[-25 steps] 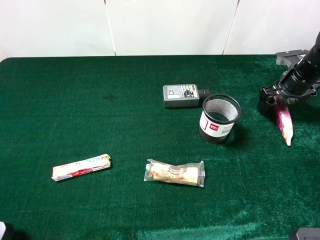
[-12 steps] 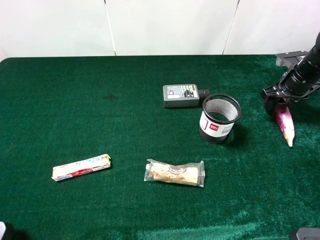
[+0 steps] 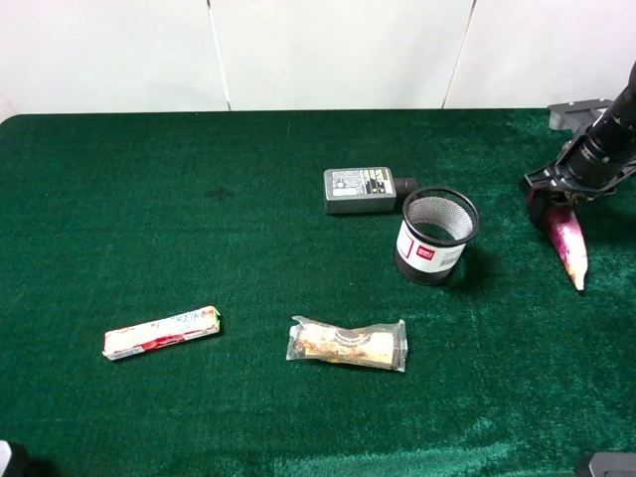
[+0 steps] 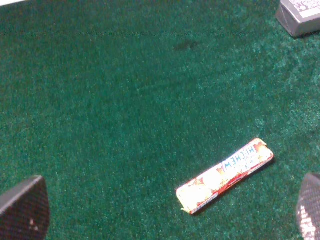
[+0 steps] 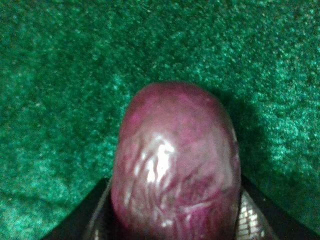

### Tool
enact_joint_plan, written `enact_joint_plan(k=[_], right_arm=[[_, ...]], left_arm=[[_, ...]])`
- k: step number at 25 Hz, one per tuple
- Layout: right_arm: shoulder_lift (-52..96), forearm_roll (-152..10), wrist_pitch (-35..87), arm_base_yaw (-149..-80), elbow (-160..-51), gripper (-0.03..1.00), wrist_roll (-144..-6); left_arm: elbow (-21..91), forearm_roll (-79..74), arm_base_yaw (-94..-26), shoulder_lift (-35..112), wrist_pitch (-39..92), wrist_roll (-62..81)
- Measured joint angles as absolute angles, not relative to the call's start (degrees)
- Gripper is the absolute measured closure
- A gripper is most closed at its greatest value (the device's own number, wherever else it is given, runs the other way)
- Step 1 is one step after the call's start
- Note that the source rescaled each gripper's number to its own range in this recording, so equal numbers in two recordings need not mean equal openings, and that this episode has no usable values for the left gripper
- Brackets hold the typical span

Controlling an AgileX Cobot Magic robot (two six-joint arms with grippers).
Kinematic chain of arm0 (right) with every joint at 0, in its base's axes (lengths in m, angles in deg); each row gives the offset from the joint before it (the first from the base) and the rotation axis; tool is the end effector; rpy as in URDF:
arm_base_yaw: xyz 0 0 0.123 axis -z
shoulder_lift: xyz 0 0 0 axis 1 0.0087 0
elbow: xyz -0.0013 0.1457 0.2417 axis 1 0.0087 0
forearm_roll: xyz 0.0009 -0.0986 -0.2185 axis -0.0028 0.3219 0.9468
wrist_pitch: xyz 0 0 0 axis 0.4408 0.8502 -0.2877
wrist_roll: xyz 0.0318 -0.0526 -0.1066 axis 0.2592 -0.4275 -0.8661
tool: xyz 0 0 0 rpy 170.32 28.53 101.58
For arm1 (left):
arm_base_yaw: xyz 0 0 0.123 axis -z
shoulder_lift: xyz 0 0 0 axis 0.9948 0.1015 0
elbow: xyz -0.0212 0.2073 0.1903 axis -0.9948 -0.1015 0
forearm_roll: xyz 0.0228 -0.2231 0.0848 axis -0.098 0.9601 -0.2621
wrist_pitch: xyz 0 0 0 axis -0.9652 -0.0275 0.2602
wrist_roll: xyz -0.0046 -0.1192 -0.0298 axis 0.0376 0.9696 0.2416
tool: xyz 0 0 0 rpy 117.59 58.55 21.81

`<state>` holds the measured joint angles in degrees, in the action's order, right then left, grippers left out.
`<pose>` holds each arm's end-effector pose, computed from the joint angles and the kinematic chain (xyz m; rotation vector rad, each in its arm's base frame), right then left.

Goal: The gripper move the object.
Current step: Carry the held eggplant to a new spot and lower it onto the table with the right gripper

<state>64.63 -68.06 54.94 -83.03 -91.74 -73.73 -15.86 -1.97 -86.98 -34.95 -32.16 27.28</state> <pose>0.3580 -0.0343 0.0868 -0.2994 2.9854 0.0325 0.0123 -0.0252 0.2576 0.2637 2.0219 -0.0730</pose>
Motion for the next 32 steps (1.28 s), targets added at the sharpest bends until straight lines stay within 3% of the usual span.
enact_joint_plan(k=[13, 32], right_arm=[[64.6, -63.0, 76.3, -84.9, -111.7, 0.95, -73.7], [66.0, -62.8, 85.5, -105.3, -134.2, 0.95, -80.7]], left_arm=[[-15.9, -2.0, -87.0, -35.0, -32.2, 27.3], [-15.9, -2.0, -87.0, -35.0, -32.2, 27.2]])
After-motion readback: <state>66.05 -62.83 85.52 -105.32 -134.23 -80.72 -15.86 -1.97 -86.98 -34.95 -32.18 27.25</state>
